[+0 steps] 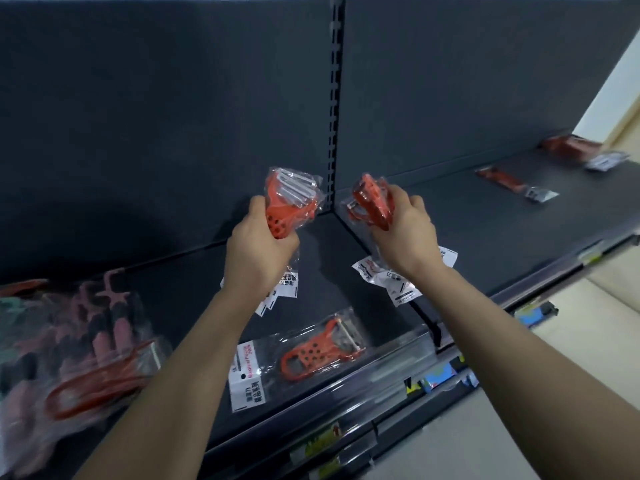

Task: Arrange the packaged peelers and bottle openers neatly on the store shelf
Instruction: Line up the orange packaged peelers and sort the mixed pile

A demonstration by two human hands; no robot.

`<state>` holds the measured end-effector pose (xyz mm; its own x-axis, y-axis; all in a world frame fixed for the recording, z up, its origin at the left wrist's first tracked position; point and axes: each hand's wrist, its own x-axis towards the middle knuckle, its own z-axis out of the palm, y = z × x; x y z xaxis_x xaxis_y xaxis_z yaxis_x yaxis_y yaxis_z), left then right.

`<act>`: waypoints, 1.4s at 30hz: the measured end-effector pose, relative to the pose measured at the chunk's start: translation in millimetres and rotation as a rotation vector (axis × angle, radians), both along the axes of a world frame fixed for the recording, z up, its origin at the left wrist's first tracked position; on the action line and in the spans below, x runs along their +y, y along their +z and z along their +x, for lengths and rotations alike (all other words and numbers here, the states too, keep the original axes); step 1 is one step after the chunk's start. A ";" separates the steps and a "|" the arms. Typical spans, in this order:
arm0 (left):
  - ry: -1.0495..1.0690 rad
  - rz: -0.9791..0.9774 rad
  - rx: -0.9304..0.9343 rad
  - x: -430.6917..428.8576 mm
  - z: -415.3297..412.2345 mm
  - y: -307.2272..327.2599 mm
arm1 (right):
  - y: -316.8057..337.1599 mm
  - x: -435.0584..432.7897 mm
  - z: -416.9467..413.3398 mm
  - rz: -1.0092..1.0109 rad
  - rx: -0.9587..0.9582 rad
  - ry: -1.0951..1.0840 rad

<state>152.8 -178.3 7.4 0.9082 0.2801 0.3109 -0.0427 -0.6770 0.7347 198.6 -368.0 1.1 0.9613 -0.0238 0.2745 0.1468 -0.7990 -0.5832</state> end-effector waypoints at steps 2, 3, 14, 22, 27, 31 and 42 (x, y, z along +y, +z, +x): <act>-0.031 -0.018 0.038 -24.7 10.7 2.1 | 1.4 -20.7 7.5 -0.006 0.000 -0.007; -0.040 -0.024 0.054 -38.3 16.8 1.9 | 1.7 -32.1 11.8 -0.006 0.000 -0.010; -0.054 0.001 0.092 -228.5 93.7 -5.9 | 4.2 -210.0 83.2 0.021 0.026 -0.024; -0.113 0.019 0.133 -329.6 149.2 -15.0 | -2.0 -309.2 128.4 0.026 0.053 -0.087; -0.170 0.034 0.173 -367.6 191.8 -17.5 | -3.5 -346.4 153.7 -0.008 0.083 -0.161; -0.213 0.051 0.159 -397.2 229.3 -18.9 | -2.1 -374.6 174.8 -0.041 0.093 -0.216; -0.230 0.071 0.238 -463.4 299.2 -17.6 | -4.5 -434.5 243.3 -0.063 0.139 -0.225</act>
<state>451.9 -641.8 -10.2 0.9946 0.0450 0.0935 -0.0328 -0.7191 0.6941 442.0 -802.6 -3.4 0.9624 -0.2277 0.1480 -0.1162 -0.8379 -0.5333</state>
